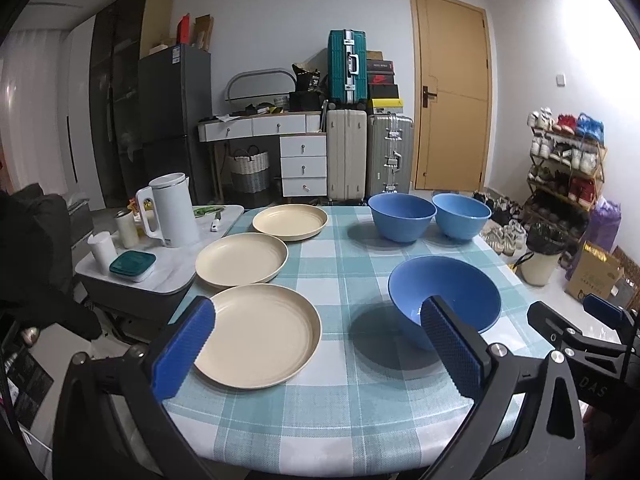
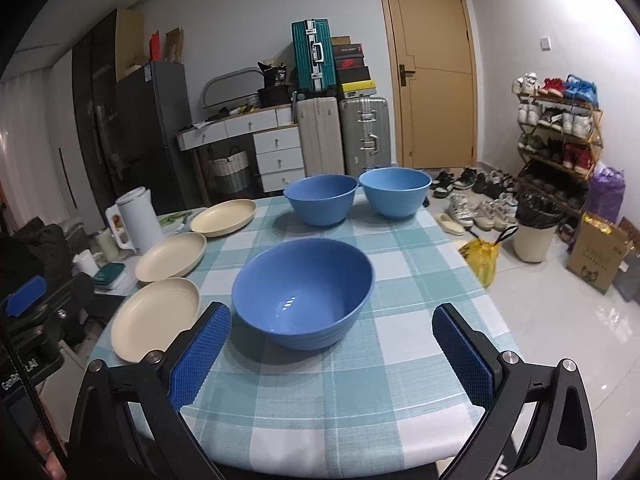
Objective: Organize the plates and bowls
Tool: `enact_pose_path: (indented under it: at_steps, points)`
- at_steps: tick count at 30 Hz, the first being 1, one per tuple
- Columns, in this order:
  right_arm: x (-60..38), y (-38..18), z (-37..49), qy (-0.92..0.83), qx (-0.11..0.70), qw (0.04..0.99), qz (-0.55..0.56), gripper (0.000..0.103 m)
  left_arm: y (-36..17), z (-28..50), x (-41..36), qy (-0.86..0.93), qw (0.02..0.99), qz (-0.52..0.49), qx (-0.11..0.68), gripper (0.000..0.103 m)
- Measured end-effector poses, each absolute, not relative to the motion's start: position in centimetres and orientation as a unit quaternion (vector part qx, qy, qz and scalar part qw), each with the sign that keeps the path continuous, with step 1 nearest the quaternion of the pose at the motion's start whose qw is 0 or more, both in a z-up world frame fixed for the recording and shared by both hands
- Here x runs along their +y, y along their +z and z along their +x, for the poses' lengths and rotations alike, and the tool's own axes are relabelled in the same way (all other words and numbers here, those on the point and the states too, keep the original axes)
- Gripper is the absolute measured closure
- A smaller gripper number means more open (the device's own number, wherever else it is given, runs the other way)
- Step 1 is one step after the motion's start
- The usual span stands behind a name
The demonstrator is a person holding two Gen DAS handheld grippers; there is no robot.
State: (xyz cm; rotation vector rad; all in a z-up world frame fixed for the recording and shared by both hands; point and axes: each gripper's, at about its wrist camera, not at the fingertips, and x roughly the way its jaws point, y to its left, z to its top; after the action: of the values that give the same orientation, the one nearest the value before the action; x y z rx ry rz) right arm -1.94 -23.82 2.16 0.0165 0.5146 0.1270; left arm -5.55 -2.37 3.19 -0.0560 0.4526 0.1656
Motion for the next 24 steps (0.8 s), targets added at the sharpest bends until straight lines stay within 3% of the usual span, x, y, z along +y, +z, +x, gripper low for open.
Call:
enact_pose_path:
  at_steps: [24]
  points:
    - [-23.2, 3.8, -4.4, 0.091, 0.241, 0.966, 0.032, 0.000, 3.4, -7.1, -2.1, 0.045, 0.973, -0.026, 0.227, 0.000]
